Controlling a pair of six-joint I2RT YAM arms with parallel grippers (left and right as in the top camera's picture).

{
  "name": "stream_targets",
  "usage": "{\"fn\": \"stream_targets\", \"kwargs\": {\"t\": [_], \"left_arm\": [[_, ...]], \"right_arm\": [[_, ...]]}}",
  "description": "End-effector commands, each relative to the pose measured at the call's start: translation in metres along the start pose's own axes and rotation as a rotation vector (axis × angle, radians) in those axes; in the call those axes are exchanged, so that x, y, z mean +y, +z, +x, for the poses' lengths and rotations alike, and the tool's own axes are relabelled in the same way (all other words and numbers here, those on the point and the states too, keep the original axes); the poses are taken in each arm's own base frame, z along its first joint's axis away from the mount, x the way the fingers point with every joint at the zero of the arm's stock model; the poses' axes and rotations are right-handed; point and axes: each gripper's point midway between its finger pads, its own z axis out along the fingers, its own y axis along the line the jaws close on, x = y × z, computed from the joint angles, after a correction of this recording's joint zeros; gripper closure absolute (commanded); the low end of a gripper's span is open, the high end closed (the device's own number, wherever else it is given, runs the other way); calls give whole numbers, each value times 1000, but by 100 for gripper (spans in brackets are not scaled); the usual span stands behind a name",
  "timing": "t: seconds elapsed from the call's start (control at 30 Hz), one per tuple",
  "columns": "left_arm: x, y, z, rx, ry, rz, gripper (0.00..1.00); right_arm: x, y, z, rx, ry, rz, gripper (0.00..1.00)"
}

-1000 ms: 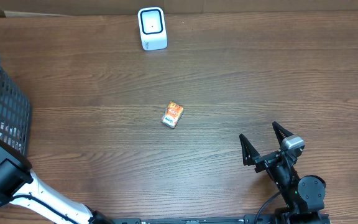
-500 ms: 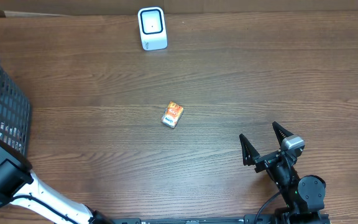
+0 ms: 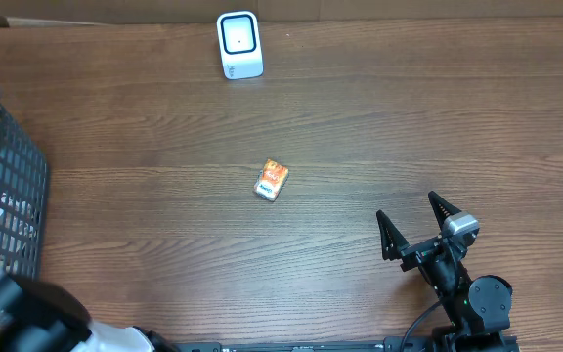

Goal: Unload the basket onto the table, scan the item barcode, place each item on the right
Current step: 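Reach into the basket and grasp the green-lidded jar with the left gripper, then carry the green-lidded jar and set it beside the orange packet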

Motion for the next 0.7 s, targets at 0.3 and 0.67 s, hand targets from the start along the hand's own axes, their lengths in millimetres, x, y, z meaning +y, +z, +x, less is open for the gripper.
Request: {"fn": "stream_targets", "kwargs": {"t": [0.3,0.67], "left_arm": [[-58,-184,-24,-179,32,293,62],[-163,-237,87,127,304,581,62]], "right_arm": [[-2,0,1,-7,5,6,0],[-2,0,1,-7,5,6,0]]}}
